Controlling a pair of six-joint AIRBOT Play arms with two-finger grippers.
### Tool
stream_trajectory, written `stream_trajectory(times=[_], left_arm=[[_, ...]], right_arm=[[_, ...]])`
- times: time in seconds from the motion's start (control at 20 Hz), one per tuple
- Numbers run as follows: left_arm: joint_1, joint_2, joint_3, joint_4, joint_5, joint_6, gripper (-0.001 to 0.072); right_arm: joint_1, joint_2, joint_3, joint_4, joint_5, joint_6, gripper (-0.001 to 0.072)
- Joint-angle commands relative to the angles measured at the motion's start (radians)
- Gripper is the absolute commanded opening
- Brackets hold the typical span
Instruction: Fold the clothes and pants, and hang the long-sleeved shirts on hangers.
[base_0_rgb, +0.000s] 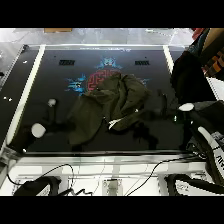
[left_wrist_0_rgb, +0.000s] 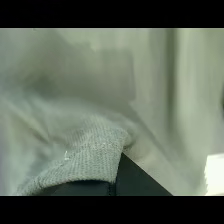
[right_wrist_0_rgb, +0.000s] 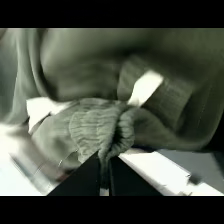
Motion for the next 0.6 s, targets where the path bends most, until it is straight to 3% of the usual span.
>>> stream_trajectory(times=[0.0, 0.1, 0.2, 0.35, 0.55], left_arm=[[0.138, -0.005, 0.24, 0.307, 0.2, -0.014, 0.0013], [0.261, -0.018, 0.319, 0.306, 0.289, -0.012, 0.0012], [0.359, -0.047, 0.341, 0.306, 0.29, 0.005, 0.0013], [0.439, -0.121, 0.34, 0.307, 0.163, 0.006, 0.0013], [0.463, -0.19, 0.341, 0.307, 0.118, 0.175, 0.0014]], right_arm=[[-0.011, 0.001, 0.255, -0.217, -0.078, 0.183, 0.0035], [-0.027, 0.004, 0.396, -0.341, -0.068, 0.254, 0.0035], [-0.05, 0.016, 0.488, -0.431, -0.046, 0.314, 0.0035], [-0.098, 0.044, 0.564, -0.594, 0.075, 0.399, 0.0036], [-0.169, 0.082, 0.599, -0.853, 0.232, 0.494, 0.0036]])
